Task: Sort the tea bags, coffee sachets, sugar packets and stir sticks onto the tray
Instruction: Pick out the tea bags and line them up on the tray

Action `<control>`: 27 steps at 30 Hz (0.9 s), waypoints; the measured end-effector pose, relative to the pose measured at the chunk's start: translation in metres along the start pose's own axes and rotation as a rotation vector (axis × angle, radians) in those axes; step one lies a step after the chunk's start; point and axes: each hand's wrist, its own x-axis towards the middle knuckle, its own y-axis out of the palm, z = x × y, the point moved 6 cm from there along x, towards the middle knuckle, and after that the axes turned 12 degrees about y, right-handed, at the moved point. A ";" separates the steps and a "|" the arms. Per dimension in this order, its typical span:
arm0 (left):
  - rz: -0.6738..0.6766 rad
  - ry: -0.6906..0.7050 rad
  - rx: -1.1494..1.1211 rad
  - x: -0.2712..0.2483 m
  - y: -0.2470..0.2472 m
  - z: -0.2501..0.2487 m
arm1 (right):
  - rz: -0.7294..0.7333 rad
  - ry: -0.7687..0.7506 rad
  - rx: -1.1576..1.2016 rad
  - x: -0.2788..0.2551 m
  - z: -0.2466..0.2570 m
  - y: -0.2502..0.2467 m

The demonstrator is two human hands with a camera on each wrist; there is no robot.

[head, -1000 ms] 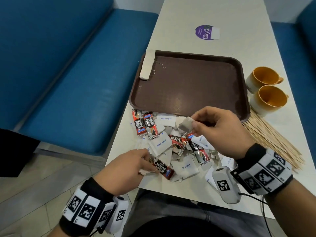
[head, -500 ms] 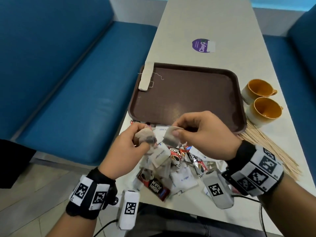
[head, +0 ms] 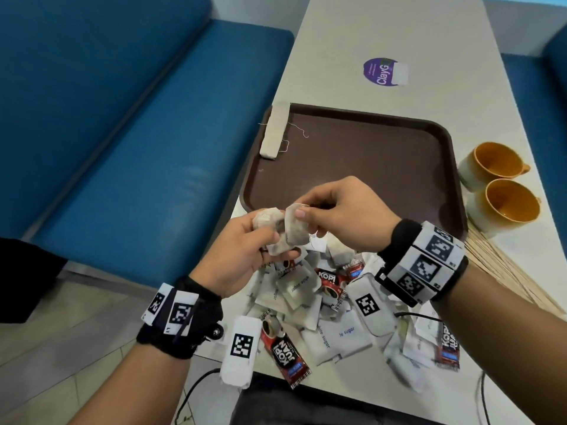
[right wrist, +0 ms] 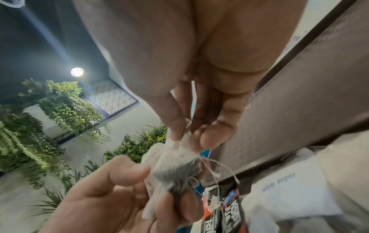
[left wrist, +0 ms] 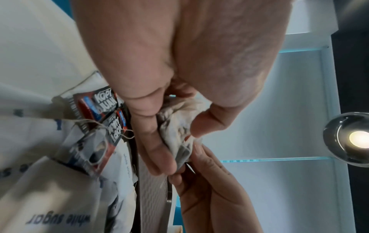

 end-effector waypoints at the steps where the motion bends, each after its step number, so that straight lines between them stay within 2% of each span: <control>1: 0.013 0.003 -0.007 0.001 -0.001 0.000 | 0.008 0.006 0.026 0.003 0.001 0.001; 5: -0.037 0.049 0.085 0.013 -0.010 -0.001 | 0.032 0.008 0.102 0.016 0.007 0.003; 10: -0.117 0.092 0.137 0.028 -0.022 -0.012 | 0.013 0.010 0.076 0.035 0.016 -0.002; 17: -0.330 0.132 0.189 0.039 -0.067 -0.015 | -0.176 -0.026 -0.023 0.086 0.035 -0.026; 20: -0.353 0.111 0.168 0.036 -0.078 -0.012 | -0.221 -0.029 -0.110 0.105 0.041 -0.030; 22: -0.346 0.094 0.156 0.033 -0.080 -0.010 | -0.193 -0.020 -0.128 0.119 0.043 -0.028; 25: -0.334 0.068 0.162 0.032 -0.081 -0.008 | -0.106 0.036 -0.044 0.142 0.039 -0.019; 27: -0.333 0.063 0.181 0.032 -0.081 -0.008 | -0.119 0.084 0.013 0.155 0.033 -0.014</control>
